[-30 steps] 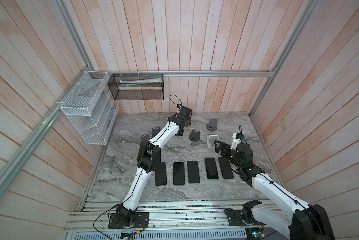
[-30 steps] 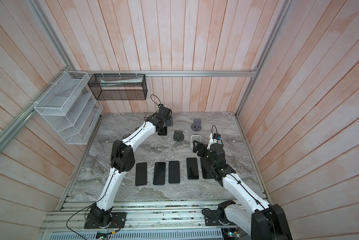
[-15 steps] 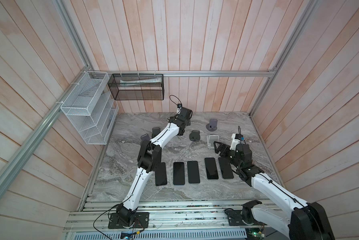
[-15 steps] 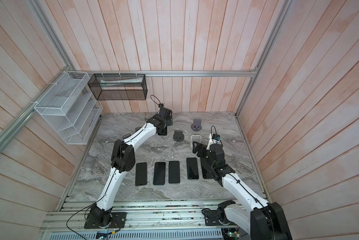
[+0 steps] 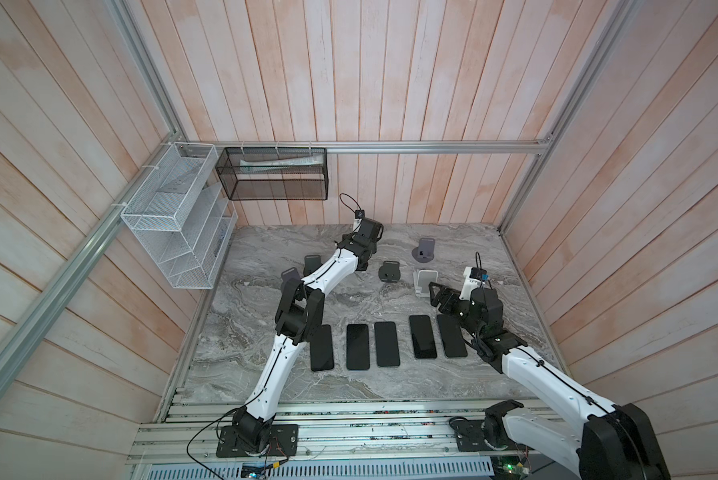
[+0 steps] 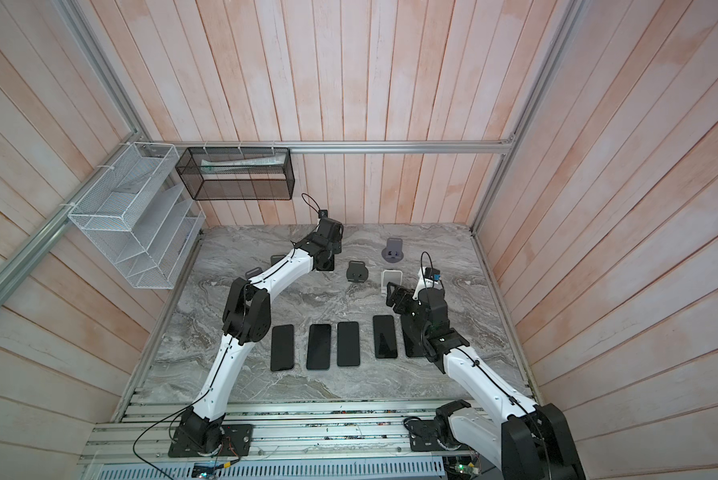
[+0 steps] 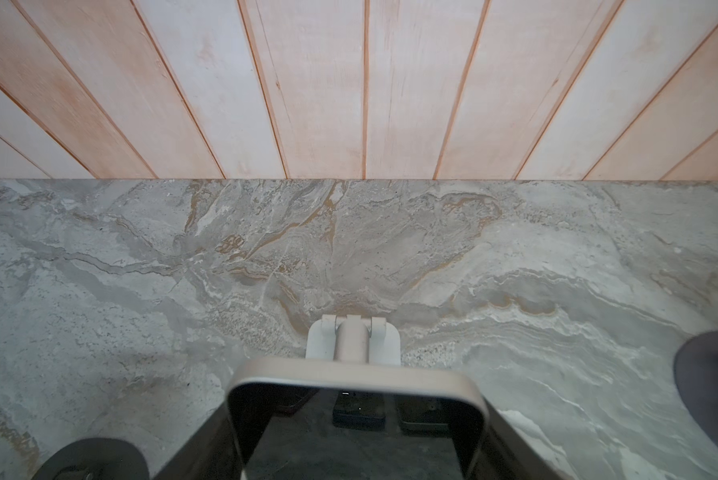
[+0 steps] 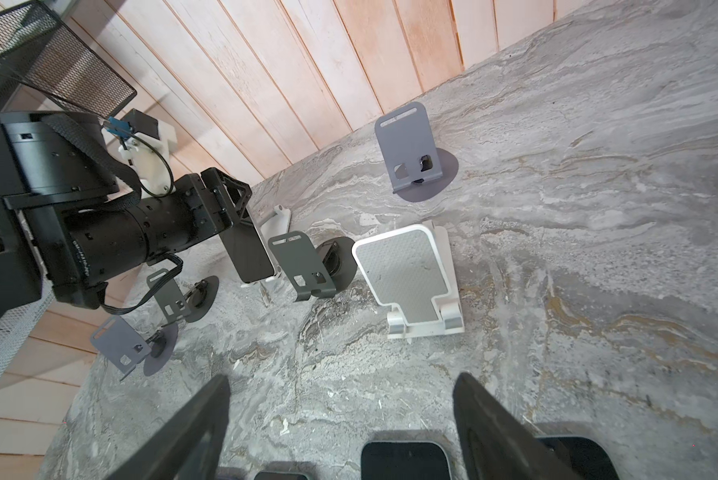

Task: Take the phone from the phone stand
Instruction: 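Close the left gripper on the top edge of the black phone, then lift the black phone up off the white stand with the left gripper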

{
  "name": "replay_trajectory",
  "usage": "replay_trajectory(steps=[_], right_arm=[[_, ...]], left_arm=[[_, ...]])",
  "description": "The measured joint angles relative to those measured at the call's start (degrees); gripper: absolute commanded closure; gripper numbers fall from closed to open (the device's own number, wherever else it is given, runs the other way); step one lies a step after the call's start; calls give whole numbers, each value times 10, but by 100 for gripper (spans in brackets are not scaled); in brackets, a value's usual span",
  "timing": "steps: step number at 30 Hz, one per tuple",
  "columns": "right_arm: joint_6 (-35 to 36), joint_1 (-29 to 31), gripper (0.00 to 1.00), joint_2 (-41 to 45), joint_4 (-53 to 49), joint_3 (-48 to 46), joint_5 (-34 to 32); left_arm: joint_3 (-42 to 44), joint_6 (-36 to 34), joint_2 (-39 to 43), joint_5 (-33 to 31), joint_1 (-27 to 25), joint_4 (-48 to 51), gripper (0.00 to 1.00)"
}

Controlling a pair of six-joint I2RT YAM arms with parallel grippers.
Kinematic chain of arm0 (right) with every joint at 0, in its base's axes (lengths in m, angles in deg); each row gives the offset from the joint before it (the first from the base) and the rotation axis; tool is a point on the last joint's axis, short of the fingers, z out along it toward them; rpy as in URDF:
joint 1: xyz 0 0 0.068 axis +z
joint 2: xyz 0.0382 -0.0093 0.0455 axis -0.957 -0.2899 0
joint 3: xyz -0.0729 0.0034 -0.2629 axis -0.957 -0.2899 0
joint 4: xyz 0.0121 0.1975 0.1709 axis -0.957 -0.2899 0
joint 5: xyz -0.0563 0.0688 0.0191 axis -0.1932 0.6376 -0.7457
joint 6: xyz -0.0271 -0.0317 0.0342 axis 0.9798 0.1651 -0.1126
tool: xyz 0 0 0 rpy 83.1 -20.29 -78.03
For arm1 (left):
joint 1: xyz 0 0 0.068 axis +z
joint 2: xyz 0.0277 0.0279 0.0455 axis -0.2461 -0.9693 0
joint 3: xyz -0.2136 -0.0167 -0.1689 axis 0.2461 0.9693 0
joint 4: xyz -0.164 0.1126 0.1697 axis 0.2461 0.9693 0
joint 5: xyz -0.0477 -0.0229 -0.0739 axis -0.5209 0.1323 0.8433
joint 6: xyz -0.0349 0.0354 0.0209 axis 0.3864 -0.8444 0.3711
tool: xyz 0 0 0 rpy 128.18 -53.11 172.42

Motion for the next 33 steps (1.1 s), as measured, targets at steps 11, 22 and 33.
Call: replay_trajectory(steps=[11, 22, 33], right_arm=[[9, 15, 16, 0, 2, 0, -23], [9, 26, 16, -13, 8, -1, -24], [9, 47, 16, -9, 22, -21, -49]], left_arm=[[137, -29, 82, 2, 0, -60, 32], [173, -42, 144, 12, 0, -66, 35], [299, -31, 292, 10, -20, -55, 35]])
